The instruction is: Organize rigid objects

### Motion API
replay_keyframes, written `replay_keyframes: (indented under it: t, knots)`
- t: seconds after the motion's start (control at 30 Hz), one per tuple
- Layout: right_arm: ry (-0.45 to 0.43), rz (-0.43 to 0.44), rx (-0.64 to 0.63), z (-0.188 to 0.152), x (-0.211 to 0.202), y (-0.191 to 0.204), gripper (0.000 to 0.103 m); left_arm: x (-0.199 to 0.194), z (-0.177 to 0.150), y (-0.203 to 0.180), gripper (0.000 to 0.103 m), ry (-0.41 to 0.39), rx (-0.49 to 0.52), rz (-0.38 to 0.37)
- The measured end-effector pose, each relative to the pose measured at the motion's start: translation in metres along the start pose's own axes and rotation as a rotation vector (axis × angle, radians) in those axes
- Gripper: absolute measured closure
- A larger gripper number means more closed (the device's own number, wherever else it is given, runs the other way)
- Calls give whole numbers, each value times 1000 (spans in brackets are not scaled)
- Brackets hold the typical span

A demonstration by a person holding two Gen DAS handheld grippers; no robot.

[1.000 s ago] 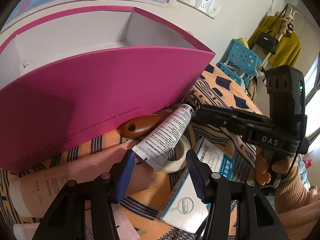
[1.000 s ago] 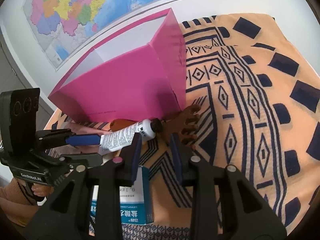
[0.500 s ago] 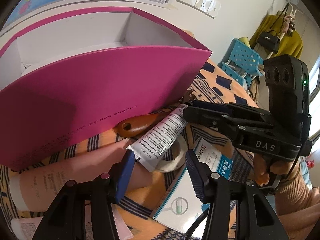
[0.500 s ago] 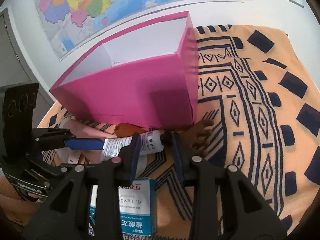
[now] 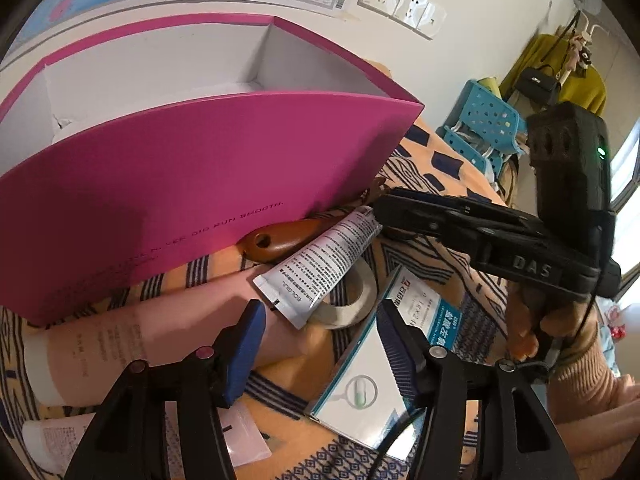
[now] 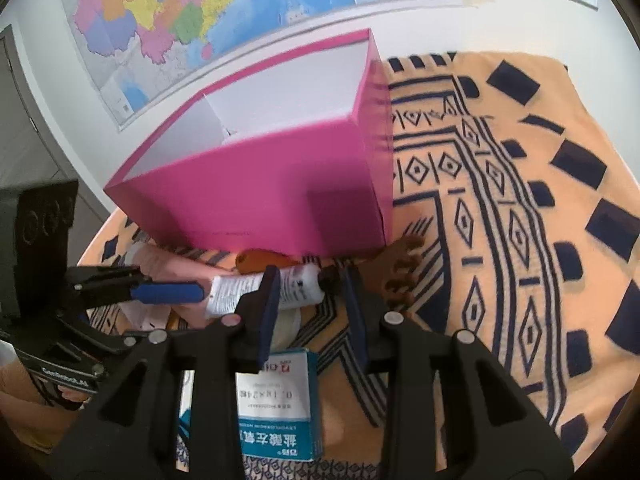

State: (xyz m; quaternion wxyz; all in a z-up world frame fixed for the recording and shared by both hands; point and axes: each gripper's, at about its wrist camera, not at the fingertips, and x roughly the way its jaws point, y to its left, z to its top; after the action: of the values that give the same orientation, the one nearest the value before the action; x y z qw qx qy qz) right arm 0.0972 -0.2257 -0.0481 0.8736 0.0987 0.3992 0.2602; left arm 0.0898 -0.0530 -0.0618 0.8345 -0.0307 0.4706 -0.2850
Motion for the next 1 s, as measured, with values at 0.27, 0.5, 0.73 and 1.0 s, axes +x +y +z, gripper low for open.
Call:
replay_keyframes:
  t: [0.27, 0.5, 0.73, 1.0]
  knots:
    - [47, 12, -22, 2, 17, 2, 68, 6, 3, 0, 39, 9, -15, -22]
    - [48, 24, 1, -4, 14, -3, 68, 7, 6, 5, 39, 1, -49, -25]
    - [48, 36, 17, -5, 14, -4, 68, 8, 11, 4, 39, -16, -53, 0]
    - [17, 34, 52, -6, 6, -4, 68, 0, 11, -7, 39, -34, -16, 31]
